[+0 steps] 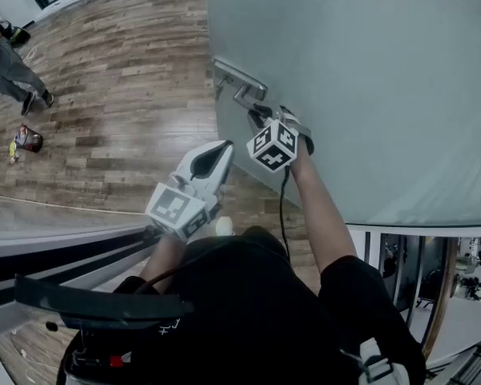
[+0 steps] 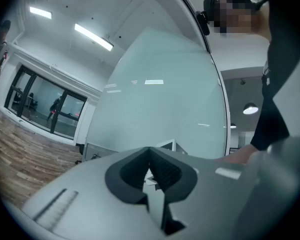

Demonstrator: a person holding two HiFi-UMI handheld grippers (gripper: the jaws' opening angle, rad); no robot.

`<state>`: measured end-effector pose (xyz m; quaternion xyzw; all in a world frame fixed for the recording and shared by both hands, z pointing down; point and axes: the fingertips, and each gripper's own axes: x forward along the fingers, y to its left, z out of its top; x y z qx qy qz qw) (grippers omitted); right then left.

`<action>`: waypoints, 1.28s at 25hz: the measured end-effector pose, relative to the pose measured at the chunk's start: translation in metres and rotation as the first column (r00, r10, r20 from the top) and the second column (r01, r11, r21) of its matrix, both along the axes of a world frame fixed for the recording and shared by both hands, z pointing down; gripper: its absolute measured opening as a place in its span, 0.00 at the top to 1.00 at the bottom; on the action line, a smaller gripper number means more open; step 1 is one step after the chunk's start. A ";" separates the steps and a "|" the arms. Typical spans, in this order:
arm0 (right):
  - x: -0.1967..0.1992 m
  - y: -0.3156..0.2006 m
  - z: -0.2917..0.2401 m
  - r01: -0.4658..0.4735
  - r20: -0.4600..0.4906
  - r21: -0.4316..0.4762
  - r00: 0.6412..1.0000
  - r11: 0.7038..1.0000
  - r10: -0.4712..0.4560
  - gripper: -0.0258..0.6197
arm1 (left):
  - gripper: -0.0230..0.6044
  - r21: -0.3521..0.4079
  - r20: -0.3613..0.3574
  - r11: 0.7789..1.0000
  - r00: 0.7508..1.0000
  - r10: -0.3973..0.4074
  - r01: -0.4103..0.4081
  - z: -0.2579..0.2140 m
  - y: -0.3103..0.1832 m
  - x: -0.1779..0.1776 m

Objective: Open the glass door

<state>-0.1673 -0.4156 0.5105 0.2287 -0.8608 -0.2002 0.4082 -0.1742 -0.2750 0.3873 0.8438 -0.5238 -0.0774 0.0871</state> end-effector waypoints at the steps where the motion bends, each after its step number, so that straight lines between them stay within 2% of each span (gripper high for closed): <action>1: 0.001 -0.004 0.000 -0.006 0.001 0.003 1.000 1.000 0.006 0.83 | 0.96 -0.009 -0.001 1.000 1.000 0.001 -0.001 0.001 -0.001 -0.001; 5: 0.009 -0.020 0.001 -0.033 0.008 0.011 0.999 0.999 0.033 0.83 | 0.96 -0.031 -0.007 1.000 1.000 0.007 -0.008 0.009 -0.006 0.001; 11: 0.017 -0.039 -0.004 -0.043 0.010 0.018 0.999 0.999 0.042 0.83 | 0.96 -0.001 0.000 1.000 1.000 0.020 -0.020 0.004 -0.010 0.009; 17: 0.020 -0.068 -0.001 -0.055 0.010 -0.006 0.998 0.998 0.055 0.83 | 0.96 -0.024 0.021 0.998 0.998 -0.056 0.056 -0.001 -0.049 -0.001; 21: 0.022 -0.074 -0.003 -0.067 0.014 -0.005 0.998 0.998 0.068 0.84 | 0.96 -0.024 0.022 0.998 0.998 -0.065 0.065 -0.004 -0.064 0.002; 24: 0.024 -0.079 -0.008 -0.076 0.017 0.004 0.997 0.997 0.076 0.84 | 0.96 0.006 0.018 0.999 0.998 -0.052 0.052 -0.009 -0.075 0.007; 32: 0.030 -0.111 -0.007 -0.109 0.026 -0.035 0.994 0.993 0.110 0.84 | 0.96 -0.009 0.015 0.998 0.997 -0.069 0.069 -0.012 -0.119 0.025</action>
